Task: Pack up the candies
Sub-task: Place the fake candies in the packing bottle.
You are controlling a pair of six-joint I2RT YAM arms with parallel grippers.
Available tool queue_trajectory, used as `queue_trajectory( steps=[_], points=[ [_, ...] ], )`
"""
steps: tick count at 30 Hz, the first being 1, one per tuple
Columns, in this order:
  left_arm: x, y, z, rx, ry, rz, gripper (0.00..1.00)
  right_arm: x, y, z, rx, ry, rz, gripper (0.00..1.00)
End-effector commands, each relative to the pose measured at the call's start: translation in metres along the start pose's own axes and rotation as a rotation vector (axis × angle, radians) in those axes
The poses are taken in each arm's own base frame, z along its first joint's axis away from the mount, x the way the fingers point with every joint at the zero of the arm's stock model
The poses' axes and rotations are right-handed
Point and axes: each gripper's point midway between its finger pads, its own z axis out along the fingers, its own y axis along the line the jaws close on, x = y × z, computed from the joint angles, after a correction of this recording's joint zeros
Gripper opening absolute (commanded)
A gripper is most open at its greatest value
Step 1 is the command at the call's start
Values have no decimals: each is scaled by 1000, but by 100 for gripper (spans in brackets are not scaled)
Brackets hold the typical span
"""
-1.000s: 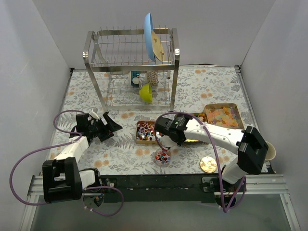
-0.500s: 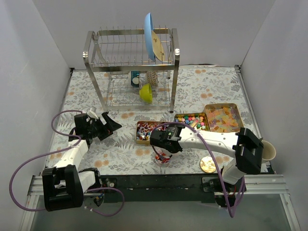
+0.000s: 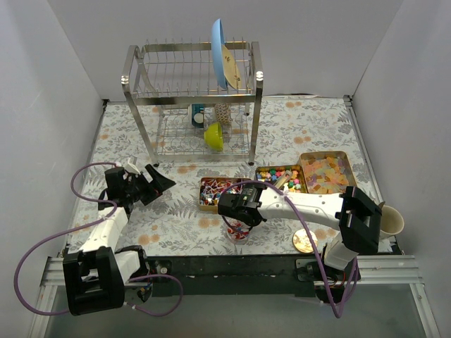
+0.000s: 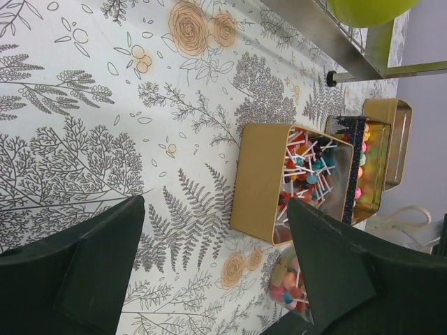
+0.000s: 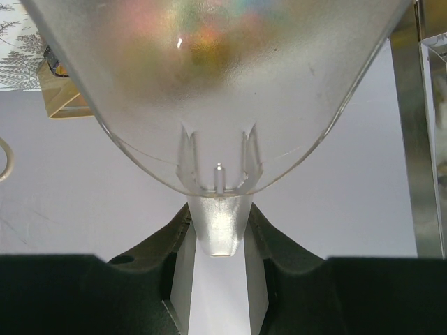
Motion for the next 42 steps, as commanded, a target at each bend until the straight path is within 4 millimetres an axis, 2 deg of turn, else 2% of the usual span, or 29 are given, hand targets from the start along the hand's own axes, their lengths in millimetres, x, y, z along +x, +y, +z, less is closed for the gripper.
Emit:
queue_trajectory(
  steps=[1, 6, 9, 19, 31, 36, 39, 40, 41, 42],
  points=[
    [-5, -1, -2, 13, -29, 5, 83, 9, 0, -6, 1, 30, -30, 1],
    [-9, 5, -2, 5, -43, -26, 83, 12, -7, -11, 32, 54, -43, 1],
    [-10, 7, -2, -2, -45, -24, 83, 6, -11, -15, 46, 57, -59, 1],
    [-11, 6, -3, -1, -48, -22, 83, 5, -18, -19, 80, 115, -124, 1],
    [-15, 7, -5, -1, -69, -23, 84, 3, -20, -23, 85, 70, -54, 1],
    [-20, 12, -7, -16, -85, -35, 84, 9, -25, -28, 84, 0, 64, 1],
    [-23, 13, -7, -19, -91, -36, 84, 22, -25, -23, 27, -115, 280, 1],
    [-24, 12, -7, -18, -94, -34, 83, 19, -25, -24, -4, -207, 360, 1],
    [-24, 11, -7, -15, -91, -35, 83, 25, -21, -24, -22, -252, 437, 1],
    [-25, 10, -7, -10, -90, -34, 83, 35, -13, -15, -72, -274, 553, 1]
  ],
)
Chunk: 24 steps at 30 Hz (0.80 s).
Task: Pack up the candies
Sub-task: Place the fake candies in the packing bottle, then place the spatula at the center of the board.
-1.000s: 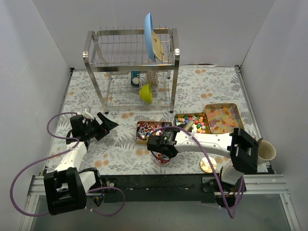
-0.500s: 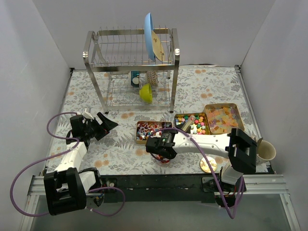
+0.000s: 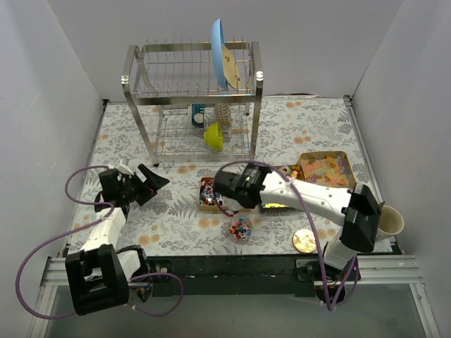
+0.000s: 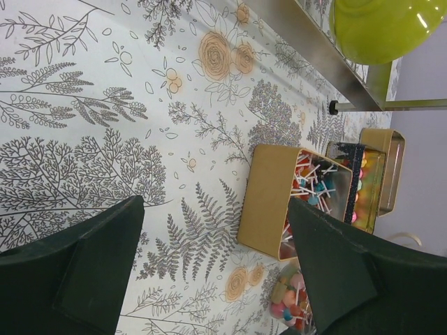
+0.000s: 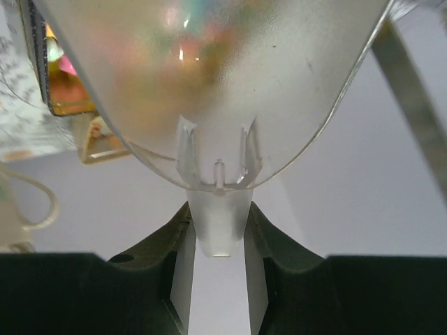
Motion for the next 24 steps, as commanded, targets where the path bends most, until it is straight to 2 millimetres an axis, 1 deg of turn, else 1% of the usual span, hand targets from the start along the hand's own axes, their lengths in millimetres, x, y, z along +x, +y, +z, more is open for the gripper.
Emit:
queue_trajectory(
  steps=[1, 2, 3, 4, 5, 6, 7, 8, 9, 10, 11, 12, 13, 14, 15, 16, 17, 18, 19, 20, 21, 22, 23, 24],
  points=[
    [-6, -10, -1, 43, -9, 23, 83, 27, 18, 1, -145, -233, 441, 1],
    [-6, -12, -2, 58, -7, 26, 83, 36, 24, 1, -167, -268, 526, 1],
    [-6, -14, -2, 67, -5, 15, 83, 53, 35, 14, -233, -264, 664, 1],
    [-5, -17, -2, 79, 1, 11, 83, 51, 42, 17, -284, -316, 726, 1],
    [-6, -18, -3, 85, -6, 14, 83, 57, 51, 21, -314, -329, 784, 1],
    [-6, -19, -3, 84, -8, 16, 83, 67, 58, 31, -357, -342, 881, 1],
    [-6, -19, -4, 83, -9, 16, 83, 71, 55, 38, -345, -352, 940, 1],
    [-5, -17, -4, 75, -11, 16, 83, 76, 57, 46, -352, -347, 989, 1],
    [-3, -17, -5, 77, -6, 22, 83, 85, 59, 55, -372, -350, 1078, 1],
    [-2, -15, -5, 68, -1, 18, 83, 91, 52, 63, -353, -361, 1134, 1],
    [-3, -15, -5, 64, -1, 22, 83, 91, 49, 73, -371, -369, 1166, 1],
    [-2, -12, -4, 54, 11, 16, 83, 105, 41, 81, -362, -383, 1244, 1],
    [1, -9, -3, 42, 28, 19, 83, 111, 32, 87, -360, -390, 1311, 1],
    [0, -9, -2, 34, 38, 24, 83, 110, 26, 104, -406, -388, 1347, 1],
    [3, -3, 0, 18, 60, 21, 83, 133, 1, 106, -358, -425, 1444, 1],
    [8, 3, 1, -4, 86, 28, 84, 137, -9, 113, -368, -442, 1486, 1],
    [10, 7, 2, -20, 101, 22, 84, 138, -18, 133, -404, -432, 1530, 1],
    [12, 12, 5, -41, 117, -1, 84, 154, -39, 136, -348, -470, 1569, 1],
    [13, 13, 7, -40, 132, -11, 84, 159, -50, 142, -327, -472, 1574, 1],
    [14, 13, 8, -33, 145, -13, 84, 153, -55, 163, -362, -462, 1561, 1],
    [16, 14, 10, -35, 160, -22, 84, 154, -61, 170, -366, -465, 1565, 1],
    [14, 16, 12, -45, 169, -29, 84, 163, -79, 171, -317, -486, 1578, 1],
    [14, 19, 13, -52, 177, -26, 85, 153, -80, 188, -359, -484, 1579, 1],
    [14, 20, 15, -54, 183, -22, 86, 150, -86, 193, -360, -495, 1598, 1]
  ],
)
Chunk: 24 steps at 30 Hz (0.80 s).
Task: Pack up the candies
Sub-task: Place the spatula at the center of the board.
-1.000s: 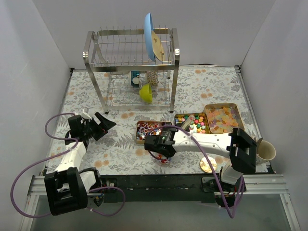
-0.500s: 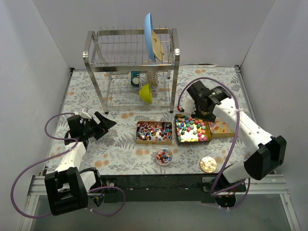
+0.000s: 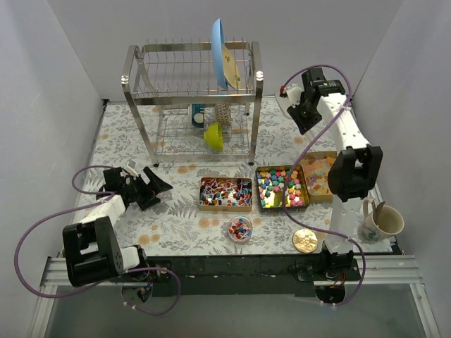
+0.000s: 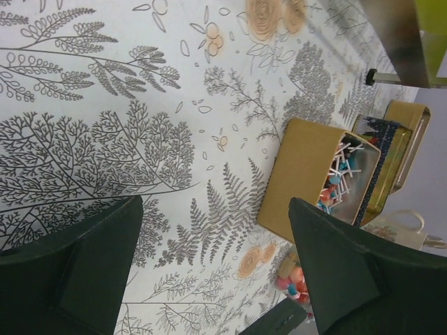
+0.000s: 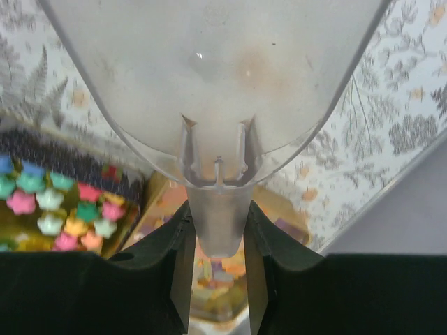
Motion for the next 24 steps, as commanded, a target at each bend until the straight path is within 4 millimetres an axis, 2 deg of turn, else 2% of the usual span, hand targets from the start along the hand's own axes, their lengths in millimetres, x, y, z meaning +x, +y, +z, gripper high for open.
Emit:
queue_trajectory(
  steps=[1, 2, 5, 7, 10, 12, 19, 23, 24],
  points=[
    [-10, 0, 4, -5, 27, 42, 86, -49, 2, 18, -58, -123, 61, 1],
    [-10, 2, 5, -8, 36, 47, 86, -51, 2, 34, -72, -111, 73, 1],
    [-18, 3, 7, -25, 45, 74, 88, -64, -3, 59, -76, -127, 122, 1],
    [-19, 4, 7, -39, 56, 84, 88, -71, -5, 69, -73, -140, 157, 1],
    [-26, 5, 9, -50, 63, 93, 88, -68, -6, 89, -64, -115, 195, 1],
    [-29, 7, 11, -63, 62, 92, 89, -59, -4, 102, -63, -74, 204, 1],
    [-43, 7, 13, -80, 43, 119, 89, -33, 7, 130, -84, 29, 216, 1],
    [-49, 7, 14, -88, 38, 130, 91, -25, 12, 134, -102, 58, 215, 2],
    [-50, 6, 14, -87, 37, 136, 91, -24, 14, 133, -110, 60, 216, 7]
  ],
)
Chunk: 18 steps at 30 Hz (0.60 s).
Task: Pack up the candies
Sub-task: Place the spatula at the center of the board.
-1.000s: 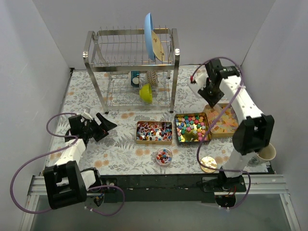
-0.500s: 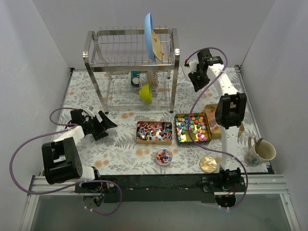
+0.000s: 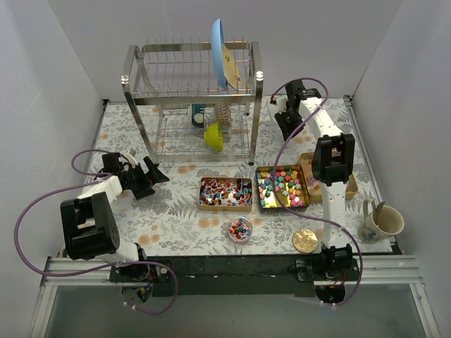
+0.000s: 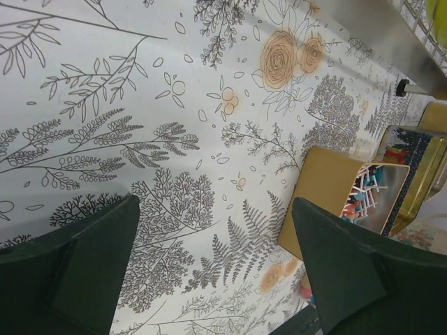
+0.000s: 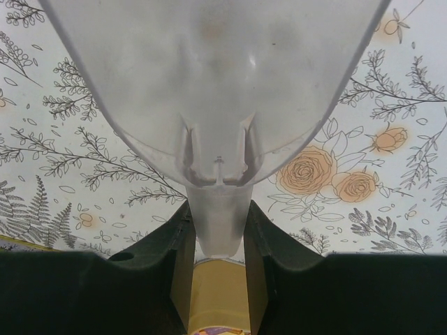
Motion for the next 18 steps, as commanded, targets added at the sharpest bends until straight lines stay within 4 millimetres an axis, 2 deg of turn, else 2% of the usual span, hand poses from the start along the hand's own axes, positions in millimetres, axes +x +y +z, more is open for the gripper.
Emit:
queue_trajectory(
  steps=[1, 2, 7, 8, 9, 12, 13, 14, 18],
  points=[
    [-16, -1, -3, -14, -31, 44, 92, 7, 3, 7, -10, 23, 17, 11],
    [-18, -2, -3, -14, -34, 45, 92, 10, 3, 6, -11, 28, 17, 18],
    [-21, -5, -4, -4, -44, 55, 93, 7, 7, -3, -32, 11, -3, 35],
    [-22, -6, -4, 4, -46, 57, 93, 4, 8, -5, -32, 2, -7, 46],
    [-23, -8, -5, 6, -49, 60, 93, 2, 7, -8, -32, -6, -10, 50],
    [-24, -11, -5, 19, -53, 60, 94, -3, 12, -23, -50, -39, -34, 63],
    [-26, -11, -5, 23, -57, 56, 94, -6, 13, -33, -56, -63, -40, 67],
    [-26, -12, -5, 28, -58, 55, 95, -8, 15, -39, -68, -75, -64, 74],
    [-26, -16, -4, 48, -61, 55, 96, -10, 31, -68, -137, -128, -120, 80]
  ],
)
